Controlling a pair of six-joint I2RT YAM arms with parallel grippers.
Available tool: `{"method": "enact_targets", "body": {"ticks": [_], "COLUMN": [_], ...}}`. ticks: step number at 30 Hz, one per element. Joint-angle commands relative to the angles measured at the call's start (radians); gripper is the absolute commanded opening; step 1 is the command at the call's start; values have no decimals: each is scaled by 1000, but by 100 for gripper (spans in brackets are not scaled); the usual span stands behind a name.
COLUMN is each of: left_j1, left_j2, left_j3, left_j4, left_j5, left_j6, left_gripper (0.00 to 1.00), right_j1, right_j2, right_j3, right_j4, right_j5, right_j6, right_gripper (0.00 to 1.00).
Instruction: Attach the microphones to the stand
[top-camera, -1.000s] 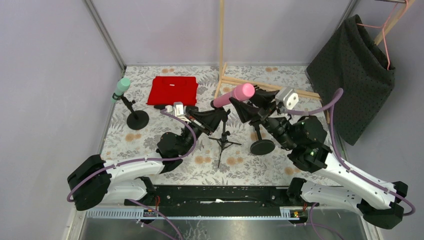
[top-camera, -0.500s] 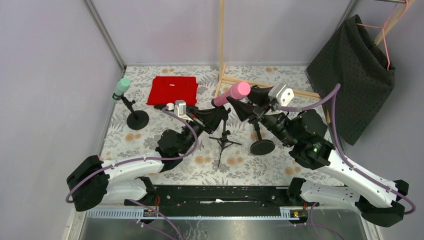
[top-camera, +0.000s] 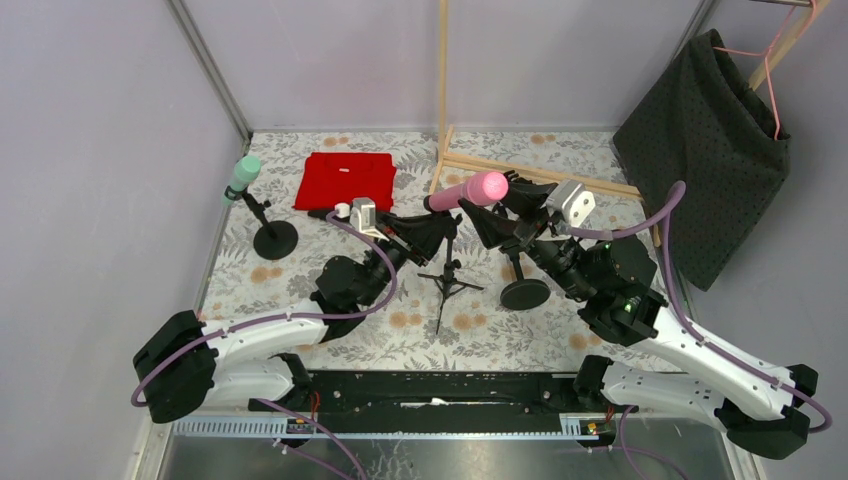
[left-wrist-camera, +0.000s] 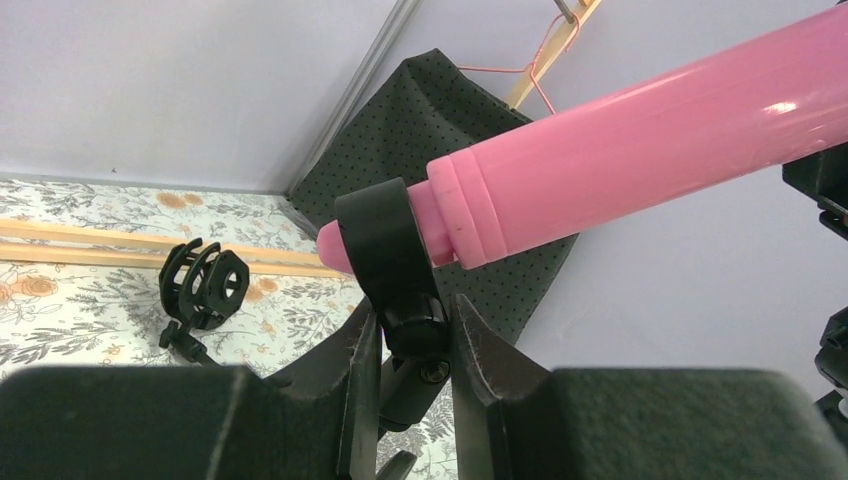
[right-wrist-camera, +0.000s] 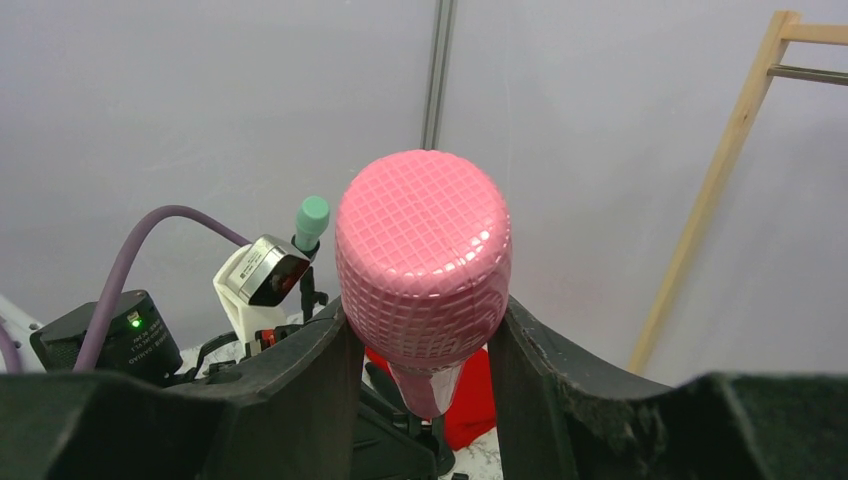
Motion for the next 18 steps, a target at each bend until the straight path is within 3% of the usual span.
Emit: {"method": "enact_targets", "body": {"ticks": [1, 6, 18], "left_j1": [-10, -11, -12], "left_j2": [5, 1, 0], "left_j3": [54, 53, 57], "left_j4": [-36, -33, -19], "left_j5": [112, 122, 137], "left_j6": [87, 94, 97], "left_gripper": [0, 0, 0], "right_j1": [1, 1, 1], "right_j2": [64, 81, 68], "right_j3": [-17, -3, -139], "right_j4": [-202, -249, -170], "right_j5": [-40, -36, -31], "right_j6": [9, -5, 46], "right_gripper": [0, 0, 0]}}
